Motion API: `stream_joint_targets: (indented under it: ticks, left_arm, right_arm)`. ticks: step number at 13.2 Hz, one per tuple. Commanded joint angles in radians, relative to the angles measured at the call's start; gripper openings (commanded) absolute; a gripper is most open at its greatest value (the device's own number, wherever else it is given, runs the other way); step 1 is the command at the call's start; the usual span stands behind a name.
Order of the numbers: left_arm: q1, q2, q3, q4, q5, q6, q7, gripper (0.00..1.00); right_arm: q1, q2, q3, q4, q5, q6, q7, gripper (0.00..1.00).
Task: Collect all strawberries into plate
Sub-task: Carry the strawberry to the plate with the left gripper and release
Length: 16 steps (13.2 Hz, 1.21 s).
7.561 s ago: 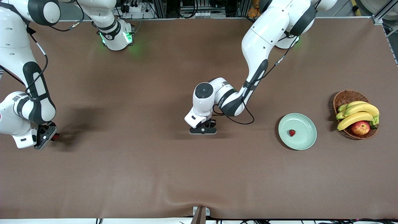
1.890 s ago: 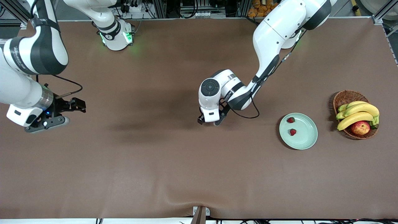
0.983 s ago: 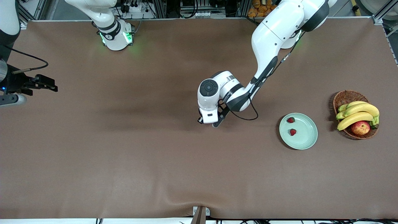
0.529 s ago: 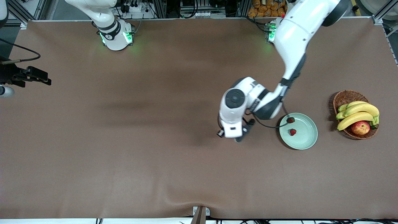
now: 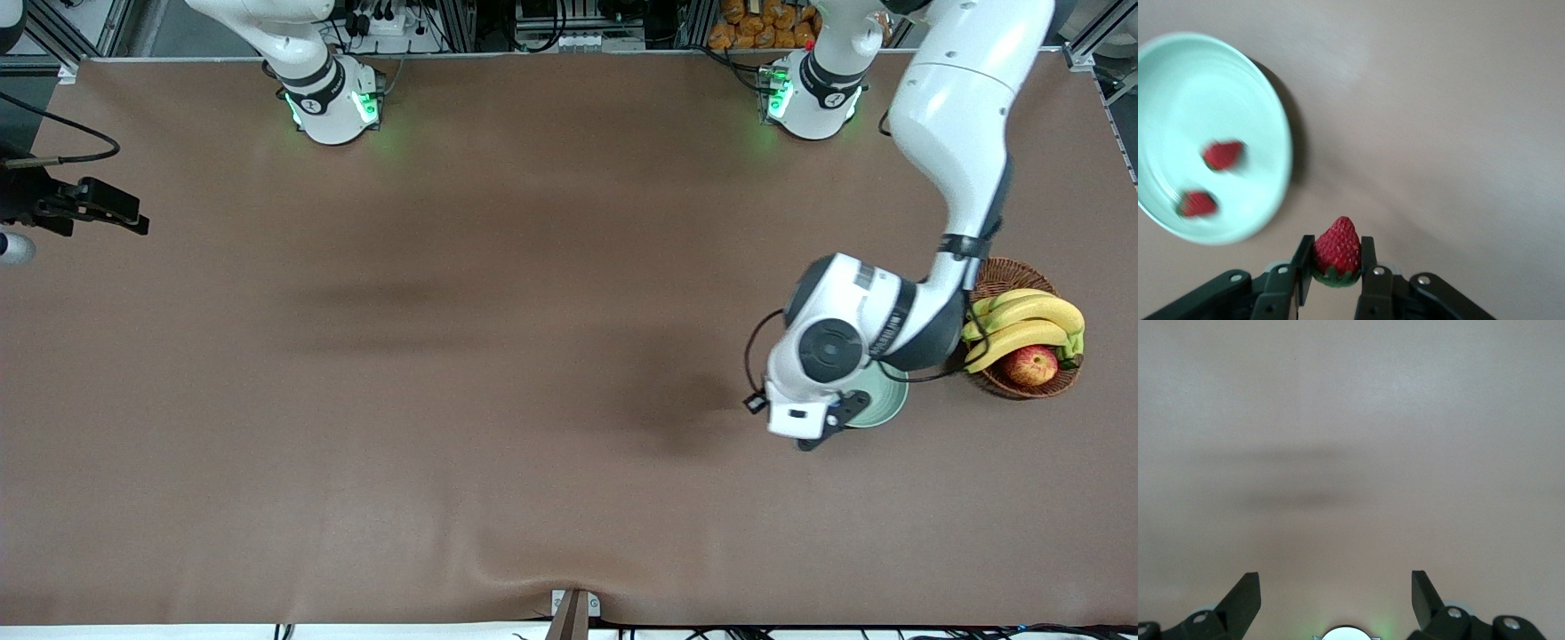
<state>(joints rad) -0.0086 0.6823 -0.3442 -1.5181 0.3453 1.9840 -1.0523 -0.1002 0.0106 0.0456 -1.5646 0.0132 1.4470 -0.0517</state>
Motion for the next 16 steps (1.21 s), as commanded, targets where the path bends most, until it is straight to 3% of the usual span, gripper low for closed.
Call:
stream_joint_targets:
  ticks: [1, 7, 8, 10, 12, 13, 16]
  left_arm:
    - [0.082, -0.033, -0.007, -0.073, 0.050, -0.008, 0.090, 0.00]
    - [0.234, -0.020, -0.006, -0.100, 0.064, 0.007, 0.254, 0.01]
    - [0.264, -0.015, -0.012, -0.102, 0.063, 0.012, 0.287, 0.11]
    - [0.263, -0.013, -0.013, -0.100, 0.051, 0.012, 0.295, 0.42]
    - [0.262, -0.009, -0.013, -0.093, 0.046, 0.012, 0.285, 0.88]
    - [0.262, -0.012, -0.013, -0.088, 0.040, 0.012, 0.282, 1.00]
    - [0.251, -0.021, -0.016, -0.018, -0.023, 0.006, 0.281, 1.00]
  right_arm:
    - [-0.006, -0.012, 0.004, -0.005, 0.005, -0.007, 0.013, 1.00]
    - [-0.006, -0.012, 0.004, -0.005, 0.005, -0.008, 0.012, 1.00]
    - [-0.004, -0.014, 0.005, -0.005, 0.005, -0.008, 0.007, 1.00]
    - [0.014, -0.017, 0.007, -0.005, 0.007, -0.008, 0.006, 1.00]
    - [0.039, -0.023, 0.007, -0.008, 0.007, -0.008, 0.006, 1.00]
    - [0.039, -0.023, 0.007, -0.008, 0.007, -0.007, 0.004, 1.00]
    - [0.048, -0.027, 0.008, -0.012, 0.007, -0.011, 0.000, 1.00]
